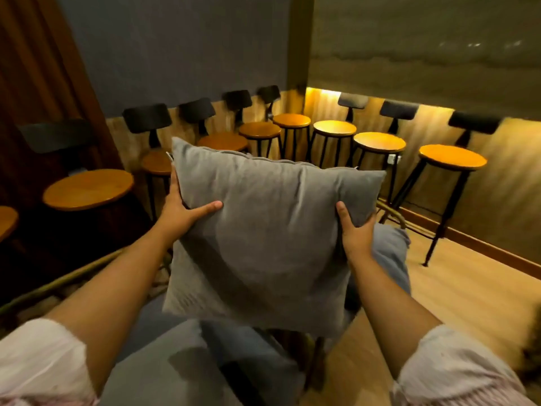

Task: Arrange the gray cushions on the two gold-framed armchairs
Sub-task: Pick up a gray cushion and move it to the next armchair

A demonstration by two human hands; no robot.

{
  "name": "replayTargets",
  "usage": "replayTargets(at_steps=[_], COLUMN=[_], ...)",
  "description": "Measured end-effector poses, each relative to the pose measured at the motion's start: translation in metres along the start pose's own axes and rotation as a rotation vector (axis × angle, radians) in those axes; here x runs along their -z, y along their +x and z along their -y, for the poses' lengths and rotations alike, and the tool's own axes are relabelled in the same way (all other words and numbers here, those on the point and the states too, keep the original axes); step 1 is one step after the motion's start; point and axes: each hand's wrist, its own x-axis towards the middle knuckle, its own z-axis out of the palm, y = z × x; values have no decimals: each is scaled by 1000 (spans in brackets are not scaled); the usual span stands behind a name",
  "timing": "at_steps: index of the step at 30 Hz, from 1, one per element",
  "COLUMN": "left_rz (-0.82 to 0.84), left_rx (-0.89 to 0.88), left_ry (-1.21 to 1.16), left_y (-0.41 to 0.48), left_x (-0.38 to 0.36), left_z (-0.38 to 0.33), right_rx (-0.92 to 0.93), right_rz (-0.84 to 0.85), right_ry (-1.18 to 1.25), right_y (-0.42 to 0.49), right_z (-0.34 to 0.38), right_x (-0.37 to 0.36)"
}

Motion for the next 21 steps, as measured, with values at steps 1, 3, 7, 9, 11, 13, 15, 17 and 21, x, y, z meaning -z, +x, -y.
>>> replayTargets(at_steps=[1,3,7,9,11,13,15,17,21], left_rz=[5,5,25,36,45,40,40,30,62], left_rx=[1,2,20,43,64,76,86,125,177], left_ry=[-11,-45,-82,-79,-73,-62,-58,-40,-20], left_y=[0,1,7,14,24,36,49,68,112], left_x=[-24,-71,-154,-189,-220,-247,-270,-294,-337], left_z=[-8,-21,-45,-57,-64,-67,-66,-59,-38], right_rx=[0,6,14,13,7,-11,-39,-69,-106], right_rz=[-13,-26,-33,-43,-54,-61,-64,-58,-61], right_ry=[-11,-43,-84,-104,-119,-130,-144,-154,-174], right_y=[15,47,102,126,151,175,196,219,271], right_z=[1,2,6,8,6,1,-7,-18,-45], right_x=[21,59,123,148,168,179,183,185,182])
